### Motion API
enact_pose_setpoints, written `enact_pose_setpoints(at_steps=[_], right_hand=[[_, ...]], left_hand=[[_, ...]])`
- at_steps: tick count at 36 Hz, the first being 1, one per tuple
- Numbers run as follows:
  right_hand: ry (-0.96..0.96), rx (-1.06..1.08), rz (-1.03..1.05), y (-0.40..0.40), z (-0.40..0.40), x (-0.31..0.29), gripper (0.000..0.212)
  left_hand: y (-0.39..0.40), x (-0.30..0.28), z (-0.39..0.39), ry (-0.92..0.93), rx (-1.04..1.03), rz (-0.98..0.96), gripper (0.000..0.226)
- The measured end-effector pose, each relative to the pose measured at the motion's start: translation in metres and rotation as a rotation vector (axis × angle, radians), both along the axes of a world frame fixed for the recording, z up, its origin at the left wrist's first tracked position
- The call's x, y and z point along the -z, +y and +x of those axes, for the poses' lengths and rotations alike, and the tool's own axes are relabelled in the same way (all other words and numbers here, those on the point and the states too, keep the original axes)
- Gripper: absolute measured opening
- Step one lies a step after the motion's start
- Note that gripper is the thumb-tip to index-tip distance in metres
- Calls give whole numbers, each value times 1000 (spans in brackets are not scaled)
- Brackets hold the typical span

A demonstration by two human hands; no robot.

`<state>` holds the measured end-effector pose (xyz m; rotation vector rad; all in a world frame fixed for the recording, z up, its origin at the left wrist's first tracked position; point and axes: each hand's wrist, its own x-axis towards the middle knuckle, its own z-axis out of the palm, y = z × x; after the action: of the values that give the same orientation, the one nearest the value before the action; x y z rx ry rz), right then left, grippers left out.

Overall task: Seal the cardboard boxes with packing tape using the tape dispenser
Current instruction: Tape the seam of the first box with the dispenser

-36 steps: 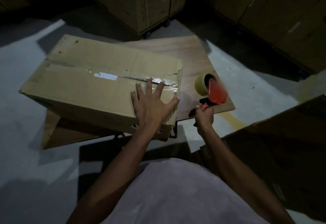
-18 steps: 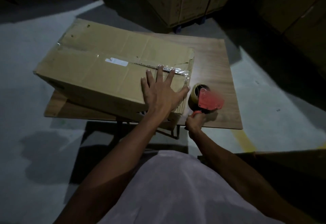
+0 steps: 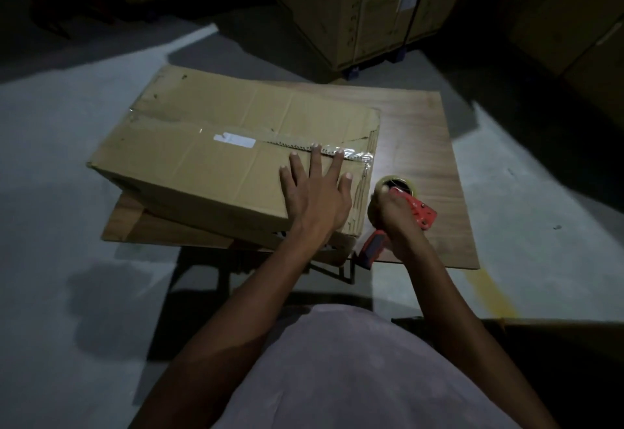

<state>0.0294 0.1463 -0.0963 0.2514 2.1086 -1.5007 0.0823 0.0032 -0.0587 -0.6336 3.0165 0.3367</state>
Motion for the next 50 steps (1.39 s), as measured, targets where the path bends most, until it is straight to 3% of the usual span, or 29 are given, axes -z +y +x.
enact_pose_setpoints(at_steps=[3,5,8,12,15,23,28,32,38,44,50], right_hand=[[18,59,-317,-12,4,-17,49],[57,31,-404,-22,9,-21,67],[61,68,-489,-36,17,-22,67],[-7,152,-454,-45,8,-19,74],[-47,187,-350,-50,-9,-26,88],[-128,220,-297,-49,-7,-39,101],[-87,254,-210,-48,5,-35,84],[-91,231,-97,-66,-4,-41,83],[70,138,43,-94,-28,-43,69],[288,40,359,-120,-30,-36,58],[172,-12,212,-105,-35,-43,53]], left_hand=[[0,-2,-1,-15,19,9,60],[-1,-3,-2,-26,36,21,59],[-5,-2,-4,-13,64,39,59],[-11,0,-11,33,144,-50,61],[-18,1,-24,16,316,-132,66],[-58,6,-35,81,569,-14,56],[-62,11,-39,72,599,19,58],[-71,13,-39,77,636,24,58],[-90,9,-44,95,584,41,56],[-115,8,-42,116,535,71,54],[-118,7,-36,71,321,59,58]])
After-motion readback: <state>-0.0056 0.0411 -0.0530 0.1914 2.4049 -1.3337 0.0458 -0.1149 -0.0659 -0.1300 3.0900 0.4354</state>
